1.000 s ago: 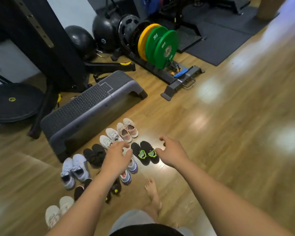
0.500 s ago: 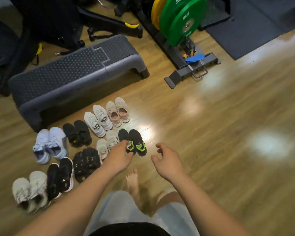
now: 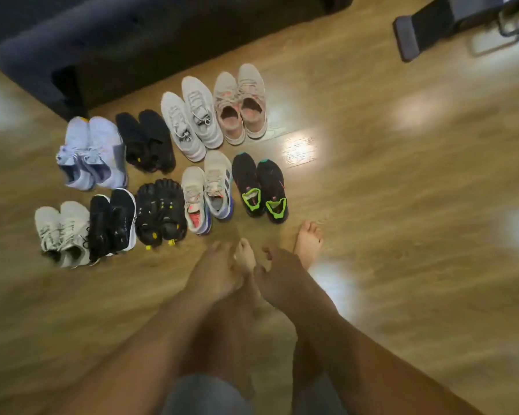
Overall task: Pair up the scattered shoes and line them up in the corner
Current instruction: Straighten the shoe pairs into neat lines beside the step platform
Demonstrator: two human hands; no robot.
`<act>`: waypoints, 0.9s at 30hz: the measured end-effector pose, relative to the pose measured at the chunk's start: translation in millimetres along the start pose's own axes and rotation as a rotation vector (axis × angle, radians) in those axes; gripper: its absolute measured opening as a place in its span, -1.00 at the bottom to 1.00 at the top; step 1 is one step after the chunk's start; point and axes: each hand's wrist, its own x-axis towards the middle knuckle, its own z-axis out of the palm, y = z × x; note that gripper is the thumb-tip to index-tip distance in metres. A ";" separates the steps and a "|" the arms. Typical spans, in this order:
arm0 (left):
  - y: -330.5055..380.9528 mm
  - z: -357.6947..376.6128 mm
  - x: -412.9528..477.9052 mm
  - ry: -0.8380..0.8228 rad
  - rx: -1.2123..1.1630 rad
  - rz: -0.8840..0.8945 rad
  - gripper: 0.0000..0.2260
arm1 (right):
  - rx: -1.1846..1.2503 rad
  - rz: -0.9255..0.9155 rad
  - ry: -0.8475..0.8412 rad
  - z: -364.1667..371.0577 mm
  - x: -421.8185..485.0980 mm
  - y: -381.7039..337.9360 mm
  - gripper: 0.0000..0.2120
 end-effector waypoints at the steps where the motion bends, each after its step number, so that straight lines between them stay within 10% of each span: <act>1: -1.4 6.2 16.9 -0.023 0.002 0.000 -0.66 | -0.010 0.001 -0.006 -0.1 19.6 7.7 -0.58; 9: -30.6 38.3 189.1 -0.058 0.049 0.070 -0.66 | -0.319 0.101 0.031 31.0 218.5 89.1 -0.52; 18: -50.8 137.6 330.8 -0.084 0.018 0.175 -0.52 | -0.637 -0.055 -0.161 68.7 350.9 117.4 -0.96; 27: -60.8 152.0 340.9 -0.111 -0.055 0.047 -0.52 | -0.691 -0.046 -0.062 74.1 373.7 120.8 -0.70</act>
